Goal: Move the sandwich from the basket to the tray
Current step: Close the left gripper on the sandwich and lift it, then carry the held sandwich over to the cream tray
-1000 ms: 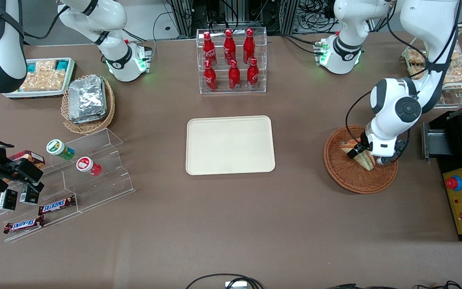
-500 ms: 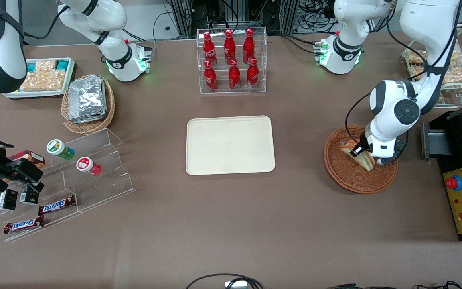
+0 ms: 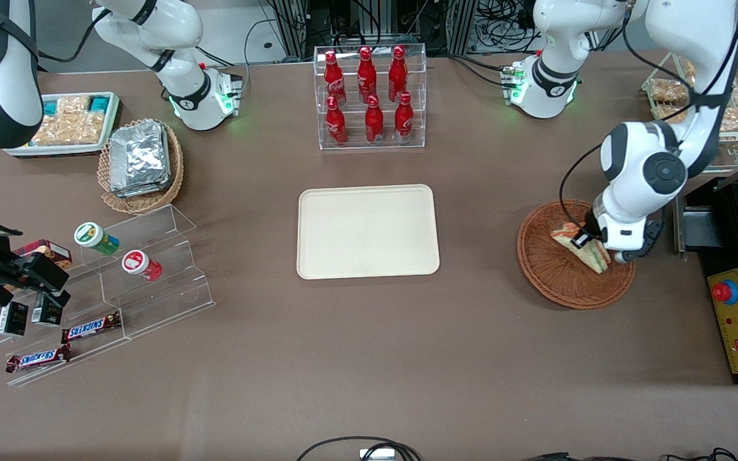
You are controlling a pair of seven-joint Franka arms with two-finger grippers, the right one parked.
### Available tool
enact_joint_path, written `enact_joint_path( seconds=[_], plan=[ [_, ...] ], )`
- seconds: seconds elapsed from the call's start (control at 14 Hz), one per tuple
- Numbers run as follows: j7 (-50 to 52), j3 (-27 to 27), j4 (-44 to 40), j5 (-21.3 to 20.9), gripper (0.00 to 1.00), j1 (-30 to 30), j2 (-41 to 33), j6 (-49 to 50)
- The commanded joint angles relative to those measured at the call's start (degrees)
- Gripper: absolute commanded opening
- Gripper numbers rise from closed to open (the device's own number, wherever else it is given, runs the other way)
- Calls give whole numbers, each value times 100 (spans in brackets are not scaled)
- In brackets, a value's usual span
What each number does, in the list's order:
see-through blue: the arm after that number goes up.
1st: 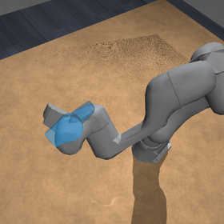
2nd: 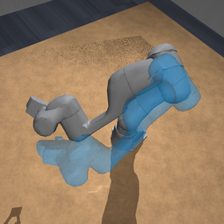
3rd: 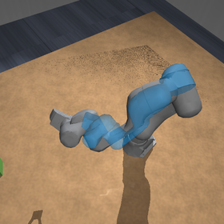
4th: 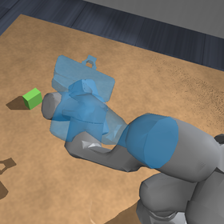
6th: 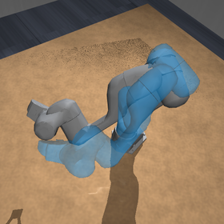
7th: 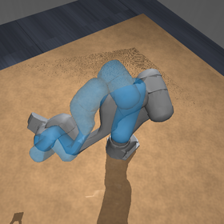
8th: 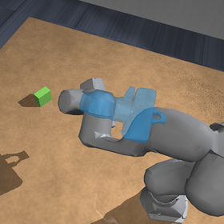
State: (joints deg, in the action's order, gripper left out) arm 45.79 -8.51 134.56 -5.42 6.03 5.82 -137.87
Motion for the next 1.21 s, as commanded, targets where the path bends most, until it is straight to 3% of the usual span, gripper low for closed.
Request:
enact_joint_path(
  seconds=[0.0,0.29,0.71,1.0,1.14],
  plan=[
    [-332,-45,-341,-56,0,-14,-441,741],
    [-509,-457,-1308,-12,0,-102,-397,1815],
    [-588,-1836,-1705,-108,0,-129,-222,1772],
    [-527,-2724,-1758,-802,0,-146,93,1772],
    [-501,-2919,-1881,-891,0,-259,392,1763]
  ],
)
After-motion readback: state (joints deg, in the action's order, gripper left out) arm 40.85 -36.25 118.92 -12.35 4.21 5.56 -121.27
